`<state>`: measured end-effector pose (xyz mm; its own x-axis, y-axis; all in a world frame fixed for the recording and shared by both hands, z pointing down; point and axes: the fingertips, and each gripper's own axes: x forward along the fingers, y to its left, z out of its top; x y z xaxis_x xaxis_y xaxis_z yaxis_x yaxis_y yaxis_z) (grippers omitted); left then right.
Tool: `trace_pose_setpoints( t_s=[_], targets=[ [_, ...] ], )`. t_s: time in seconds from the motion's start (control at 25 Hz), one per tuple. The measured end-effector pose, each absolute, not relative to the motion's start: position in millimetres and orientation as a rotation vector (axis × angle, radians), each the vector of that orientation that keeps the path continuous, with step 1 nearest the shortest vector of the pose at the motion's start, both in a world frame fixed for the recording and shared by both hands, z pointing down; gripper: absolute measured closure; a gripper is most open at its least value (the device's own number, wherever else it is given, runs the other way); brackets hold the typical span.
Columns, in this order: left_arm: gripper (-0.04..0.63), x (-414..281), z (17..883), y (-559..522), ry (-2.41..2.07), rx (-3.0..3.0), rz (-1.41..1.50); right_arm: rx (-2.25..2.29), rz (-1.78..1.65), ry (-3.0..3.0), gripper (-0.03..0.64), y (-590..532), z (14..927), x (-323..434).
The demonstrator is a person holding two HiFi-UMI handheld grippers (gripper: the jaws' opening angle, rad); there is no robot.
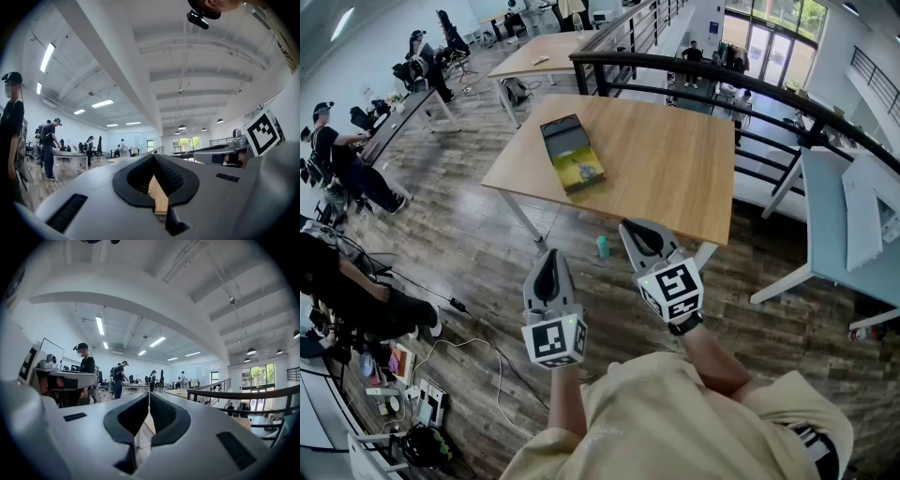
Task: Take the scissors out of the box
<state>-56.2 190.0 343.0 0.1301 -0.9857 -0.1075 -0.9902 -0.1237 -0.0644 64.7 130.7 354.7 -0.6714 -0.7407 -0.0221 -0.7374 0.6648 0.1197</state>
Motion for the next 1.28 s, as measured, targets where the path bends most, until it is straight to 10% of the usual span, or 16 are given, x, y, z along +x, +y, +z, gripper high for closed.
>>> trace_pose_setpoints(
  t_s=[1.28],
  targets=[
    [0.586,62,376,189,1.922,-2.317,0.019,1.294,0.045,-2.871,0.6,143,411,167]
  ],
)
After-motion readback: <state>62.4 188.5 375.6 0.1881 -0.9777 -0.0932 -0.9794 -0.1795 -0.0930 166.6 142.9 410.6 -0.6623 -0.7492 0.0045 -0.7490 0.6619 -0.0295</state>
